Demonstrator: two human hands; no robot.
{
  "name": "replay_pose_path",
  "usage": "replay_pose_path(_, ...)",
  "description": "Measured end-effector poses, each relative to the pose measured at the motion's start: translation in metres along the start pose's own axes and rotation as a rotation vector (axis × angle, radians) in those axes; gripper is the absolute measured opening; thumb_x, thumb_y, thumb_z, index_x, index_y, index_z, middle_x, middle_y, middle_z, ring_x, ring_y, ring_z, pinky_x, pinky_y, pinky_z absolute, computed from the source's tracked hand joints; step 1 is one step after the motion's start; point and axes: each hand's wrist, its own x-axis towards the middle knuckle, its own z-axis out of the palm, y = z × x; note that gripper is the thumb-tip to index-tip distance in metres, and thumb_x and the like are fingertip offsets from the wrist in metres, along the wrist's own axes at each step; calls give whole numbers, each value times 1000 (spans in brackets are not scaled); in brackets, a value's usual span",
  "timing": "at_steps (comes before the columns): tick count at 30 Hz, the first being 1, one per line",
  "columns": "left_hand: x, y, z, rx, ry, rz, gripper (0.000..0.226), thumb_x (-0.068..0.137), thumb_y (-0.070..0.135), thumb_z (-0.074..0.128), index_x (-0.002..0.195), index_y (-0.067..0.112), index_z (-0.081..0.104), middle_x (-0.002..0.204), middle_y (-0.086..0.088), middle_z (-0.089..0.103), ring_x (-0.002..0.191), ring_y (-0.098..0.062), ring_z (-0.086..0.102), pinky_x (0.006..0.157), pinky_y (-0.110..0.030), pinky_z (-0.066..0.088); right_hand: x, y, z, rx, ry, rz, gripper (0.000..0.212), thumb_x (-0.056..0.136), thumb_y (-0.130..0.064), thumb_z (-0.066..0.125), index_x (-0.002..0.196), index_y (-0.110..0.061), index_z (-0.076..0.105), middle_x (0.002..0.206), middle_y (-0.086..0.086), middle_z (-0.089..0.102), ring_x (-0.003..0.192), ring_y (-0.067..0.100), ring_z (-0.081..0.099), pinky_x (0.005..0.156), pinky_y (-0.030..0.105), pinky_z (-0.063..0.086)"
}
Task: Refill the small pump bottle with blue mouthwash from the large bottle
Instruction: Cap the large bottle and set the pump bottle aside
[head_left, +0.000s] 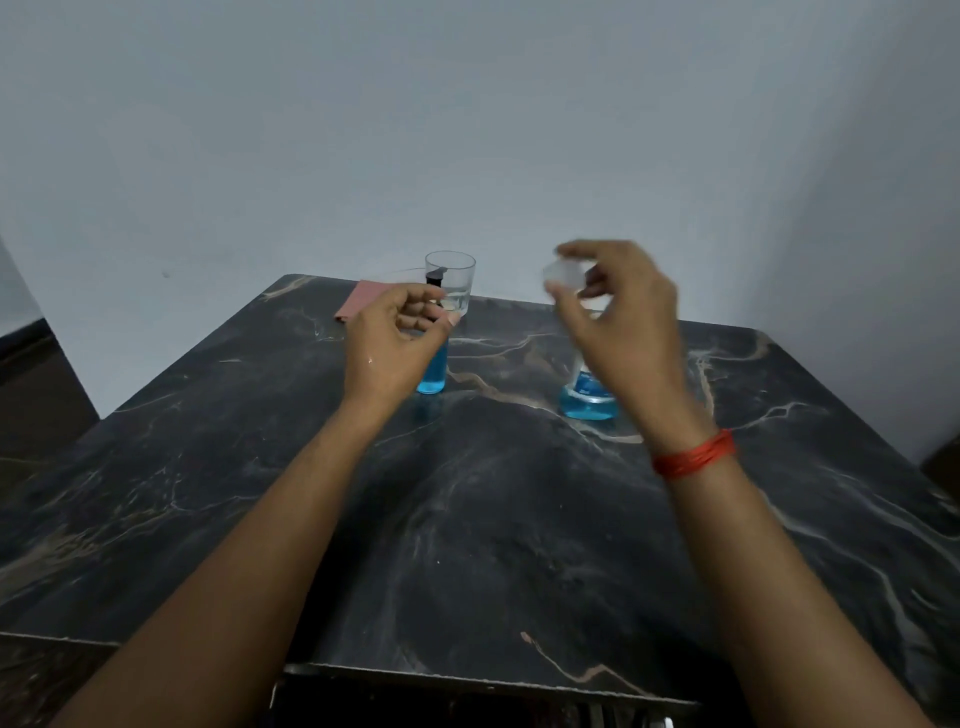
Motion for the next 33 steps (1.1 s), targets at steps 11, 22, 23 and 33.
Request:
replay_pose_path(11, -10, 33, 106, 49, -725, -179, 96, 69, 42, 89, 149, 17, 41, 149, -2, 51, 134, -17, 52, 110, -35, 45, 4, 80, -52, 120, 242, 267, 27, 96, -18, 64, 122, -16, 70, 121, 0, 68, 101, 10, 63, 77, 4, 45)
replay_pose_path(22, -12, 29, 127, -214, -639, -301, 37, 84, 14, 80, 119, 9, 69, 112, -3, 77, 103, -14, 74, 96, -40, 58, -2, 75, -34, 213, 71, 192, 27, 96, -13, 62, 122, -15, 71, 120, 1, 68, 102, 8, 63, 82, 9, 48)
replay_pose_path(23, -12, 27, 120, -207, -644, -292, 37, 83, 14, 81, 118, 10, 70, 110, -2, 78, 102, -12, 74, 94, -39, 59, -3, 72, -33, 225, 63, 182, 27, 96, -13, 62, 122, -15, 70, 120, 2, 68, 102, 9, 64, 83, 11, 49)
replay_pose_path(33, -20, 8, 90, -242, -680, -218, 34, 82, 18, 82, 114, 19, 72, 110, 5, 78, 106, -9, 73, 97, -36, 57, -8, 45, -21, 243, -40, 59, 29, 98, -12, 60, 125, -17, 69, 121, -2, 67, 108, 8, 63, 92, 24, 53)
